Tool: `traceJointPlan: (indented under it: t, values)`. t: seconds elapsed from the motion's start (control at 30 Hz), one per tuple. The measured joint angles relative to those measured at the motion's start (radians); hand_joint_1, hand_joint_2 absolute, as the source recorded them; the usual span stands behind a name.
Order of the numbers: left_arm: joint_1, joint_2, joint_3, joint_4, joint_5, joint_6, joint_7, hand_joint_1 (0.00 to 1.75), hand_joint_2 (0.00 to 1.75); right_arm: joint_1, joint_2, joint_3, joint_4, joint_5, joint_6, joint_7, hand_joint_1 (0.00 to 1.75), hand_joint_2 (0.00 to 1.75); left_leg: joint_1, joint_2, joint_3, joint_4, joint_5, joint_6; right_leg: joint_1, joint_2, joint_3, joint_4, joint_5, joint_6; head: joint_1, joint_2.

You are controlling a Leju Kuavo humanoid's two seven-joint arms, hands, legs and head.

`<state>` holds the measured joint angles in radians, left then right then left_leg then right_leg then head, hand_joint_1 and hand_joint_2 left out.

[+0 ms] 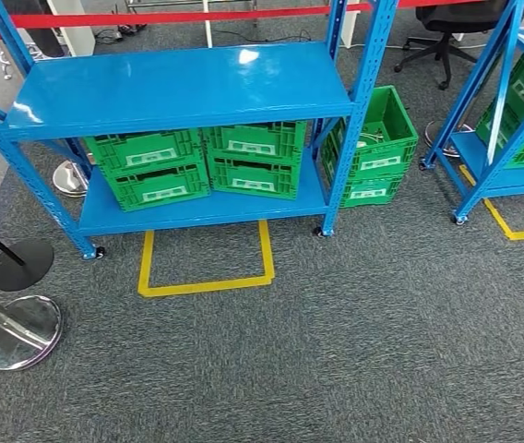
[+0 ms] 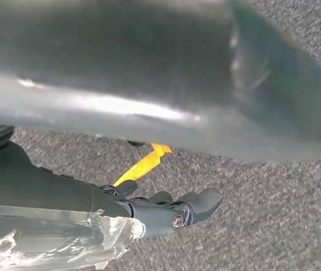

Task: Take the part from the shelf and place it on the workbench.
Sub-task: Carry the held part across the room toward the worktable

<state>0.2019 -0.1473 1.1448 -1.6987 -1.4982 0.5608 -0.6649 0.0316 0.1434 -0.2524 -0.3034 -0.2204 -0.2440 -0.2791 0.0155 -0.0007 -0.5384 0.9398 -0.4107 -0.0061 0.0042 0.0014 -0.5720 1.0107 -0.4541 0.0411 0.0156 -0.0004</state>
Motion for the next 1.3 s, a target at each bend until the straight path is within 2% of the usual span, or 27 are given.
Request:
traceJointPlan:
  t: [0.1,0.13,0.17,0.2,0.23,0.3,0.37,0.43,0.5,0.57,0.63,0.67,0.7,0.77,0.83,0.87,0.9,0.93,0.97,1.03,1.1,1.13,1.17,1.2,1.23,1.27,1.3]
  values:
    - [0.0,0.002,0.011,0.007,0.0,0.004,0.0,1.75,1.75,0.014,-0.026,-0.013,0.002,0.01,0.025,0.005,0.0,0.0,0.004,-0.01,-0.006,-0.003,0.006,0.004,-0.006,0.001,-0.073,0.177,-0.109,0.013,0.006,0.0]
    - [0.0,0.002,0.015,0.01,0.0,0.004,0.0,1.75,1.75,0.02,-0.035,-0.019,0.003,0.015,0.036,0.006,0.0,0.0,0.005,-0.015,-0.009,-0.003,0.008,0.003,-0.008,0.001,-0.095,0.234,-0.133,0.016,0.006,0.0]
    - [0.001,0.002,0.019,0.011,0.001,0.003,0.0,1.75,1.75,0.025,-0.046,-0.024,0.004,0.02,0.048,0.006,0.0,0.0,0.006,-0.023,-0.011,-0.002,0.009,0.0,-0.01,0.001,-0.101,0.26,-0.139,0.018,0.006,0.0]
    - [0.002,0.002,0.023,0.011,0.001,0.002,0.0,1.75,1.75,0.031,-0.057,-0.03,0.005,0.026,0.061,0.006,0.0,0.0,0.008,-0.031,-0.012,-0.002,0.011,-0.003,-0.013,0.002,-0.086,0.242,-0.124,0.021,0.006,0.0]
    - [0.003,0.002,0.028,0.011,0.002,-0.002,0.0,1.75,1.75,0.037,-0.071,-0.035,0.007,0.032,0.074,0.004,0.0,0.0,0.011,-0.04,-0.013,-0.001,0.012,-0.007,-0.017,0.006,-0.05,0.186,-0.095,0.024,0.006,0.0]
    - [0.008,0.004,0.038,0.006,0.007,-0.014,0.0,1.75,1.75,0.046,-0.096,-0.046,0.011,0.044,0.098,-0.002,0.0,0.0,0.014,-0.059,-0.016,0.005,0.013,-0.02,-0.025,0.041,0.033,0.041,-0.048,0.03,0.007,0.0]
    - [0.018,0.007,0.047,-0.008,0.015,-0.029,0.0,1.75,1.75,0.054,-0.118,-0.058,0.018,0.054,0.12,-0.008,0.0,0.0,0.014,-0.075,-0.022,0.011,0.015,-0.034,-0.026,0.062,0.068,-0.021,-0.04,0.019,0.007,0.0]
    - [0.029,0.008,0.056,-0.021,0.02,-0.039,0.0,1.75,1.75,0.061,-0.138,-0.067,0.024,0.059,0.132,-0.011,0.0,0.0,0.017,-0.092,-0.026,0.01,0.021,-0.046,-0.021,0.043,0.068,-0.014,-0.041,-0.003,0.006,0.0]
    - [0.038,0.008,0.063,-0.028,0.02,-0.043,0.0,1.75,1.75,0.064,-0.151,-0.075,0.027,0.061,0.136,-0.012,0.0,0.0,0.018,-0.076,-0.039,0.032,0.006,-0.052,-0.019,0.022,0.069,-0.012,-0.038,-0.02,0.004,0.0]
    - [0.042,0.008,0.067,-0.035,0.022,-0.05,0.0,1.75,1.75,0.068,-0.163,-0.08,0.03,0.063,0.143,-0.014,0.0,0.0,0.015,-0.034,-0.088,0.136,-0.06,-0.052,-0.016,-0.002,0.065,-0.013,-0.032,-0.033,0.001,0.0]
    - [0.05,0.006,0.07,-0.051,0.031,-0.068,0.0,1.75,1.75,0.076,-0.181,-0.086,0.037,0.068,0.161,-0.016,0.0,0.0,0.011,-0.014,-0.153,0.284,-0.133,-0.049,-0.01,-0.027,0.058,-0.013,-0.03,-0.038,-0.002,0.0]
    - [0.057,0.005,0.072,-0.062,0.037,-0.081,0.0,1.75,1.75,0.081,-0.191,-0.091,0.041,0.07,0.173,-0.017,0.0,0.0,0.01,-0.012,-0.168,0.328,-0.147,-0.046,-0.007,-0.04,0.056,-0.013,-0.03,-0.039,-0.002,0.0]
    - [0.066,0.004,0.076,-0.074,0.044,-0.094,0.0,1.75,1.75,0.086,-0.202,-0.096,0.046,0.071,0.183,-0.018,0.0,0.0,0.007,-0.011,-0.164,0.331,-0.141,-0.042,-0.004,-0.052,0.055,-0.013,-0.03,-0.039,-0.002,0.0]
    - [0.084,-0.001,0.086,-0.106,0.055,-0.119,0.0,1.75,1.75,0.094,-0.23,-0.108,0.055,0.07,0.201,-0.019,0.0,0.0,-0.002,0.012,-0.096,0.225,-0.087,-0.029,-0.002,-0.076,0.055,-0.013,-0.032,-0.037,-0.002,0.0]
    - [0.099,-0.007,0.097,-0.145,0.064,-0.143,0.0,1.75,1.75,0.102,-0.265,-0.122,0.067,0.064,0.214,-0.017,0.0,0.0,-0.014,0.069,-0.016,0.088,-0.047,-0.015,0.004,-0.097,0.061,-0.01,-0.038,-0.03,-0.002,0.0]
    - [0.106,-0.011,0.102,-0.164,0.068,-0.153,0.0,1.75,1.75,0.106,-0.283,-0.129,0.073,0.06,0.219,-0.015,0.0,0.0,-0.018,0.086,0.004,0.051,-0.042,-0.01,0.007,-0.108,0.066,-0.01,-0.042,-0.025,-0.003,0.0]
    - [0.112,-0.015,0.107,-0.18,0.071,-0.16,0.0,1.75,1.75,0.109,-0.299,-0.136,0.079,0.057,0.223,-0.013,0.0,0.0,-0.022,0.088,0.009,0.038,-0.043,-0.006,0.009,-0.12,0.07,-0.01,-0.044,-0.02,-0.003,0.0]
    - [0.119,-0.019,0.112,-0.195,0.073,-0.165,0.0,1.75,1.75,0.111,-0.314,-0.142,0.084,0.055,0.226,-0.011,0.0,0.0,-0.022,0.071,0.007,0.038,-0.041,0.0,0.009,-0.133,0.075,-0.013,-0.046,-0.015,-0.003,0.0]
    - [0.126,-0.023,0.117,-0.207,0.073,-0.168,0.0,1.75,1.75,0.111,-0.327,-0.147,0.088,0.054,0.229,-0.01,0.0,0.0,-0.02,0.059,0.006,0.036,-0.039,0.006,0.007,-0.129,0.078,-0.011,-0.05,-0.009,-0.003,0.0]
    - [0.133,-0.029,0.125,-0.227,0.073,-0.17,0.0,1.75,1.75,0.112,-0.343,-0.154,0.095,0.053,0.23,-0.009,0.0,0.0,-0.016,0.035,0.004,0.033,-0.032,0.018,0.002,-0.075,0.063,0.032,-0.083,0.004,0.0,0.0]
    - [0.133,-0.034,0.128,-0.241,0.073,-0.172,0.0,1.75,1.75,0.114,-0.35,-0.158,0.103,0.053,0.229,-0.01,0.0,0.0,-0.014,0.01,-0.002,0.032,-0.027,0.026,-0.002,-0.015,0.006,0.156,-0.151,0.01,0.002,0.0]
    - [0.133,-0.037,0.128,-0.244,0.073,-0.172,0.0,1.75,1.75,0.115,-0.352,-0.159,0.107,0.053,0.228,-0.009,0.0,0.0,-0.015,-0.004,-0.005,0.032,-0.026,0.028,-0.002,-0.006,-0.028,0.225,-0.18,0.011,0.002,0.0]
    - [0.134,-0.039,0.128,-0.247,0.073,-0.173,0.0,1.75,1.75,0.116,-0.354,-0.16,0.111,0.053,0.228,-0.009,0.0,0.0,-0.015,-0.019,-0.007,0.033,-0.024,0.028,-0.002,-0.003,-0.051,0.271,-0.192,0.012,0.002,0.0]
    - [0.134,-0.041,0.128,-0.249,0.073,-0.173,0.0,1.75,1.75,0.117,-0.354,-0.16,0.113,0.053,0.228,-0.009,0.0,0.0,-0.015,-0.034,-0.008,0.033,-0.022,0.028,-0.003,-0.003,-0.057,0.28,-0.183,0.011,0.002,0.0]
    - [0.135,-0.043,0.129,-0.25,0.073,-0.174,0.0,1.75,1.75,0.118,-0.355,-0.16,0.115,0.053,0.228,-0.008,0.0,0.0,-0.015,-0.049,-0.007,0.033,-0.021,0.027,-0.004,0.0,-0.042,0.246,-0.154,0.01,0.002,0.0]
    - [0.135,-0.045,0.129,-0.251,0.073,-0.174,0.0,1.75,1.75,0.118,-0.357,-0.16,0.116,0.053,0.227,-0.008,0.0,0.0,-0.015,-0.064,-0.006,0.033,-0.02,0.025,-0.006,0.01,-0.01,0.177,-0.114,0.01,0.002,0.0]
    - [0.135,-0.046,0.129,-0.254,0.072,-0.175,0.0,1.75,1.75,0.118,-0.359,-0.16,0.117,0.053,0.227,-0.008,0.0,0.0,-0.015,-0.077,-0.005,0.033,-0.019,0.022,-0.01,0.034,0.026,0.101,-0.082,0.009,0.002,0.0]
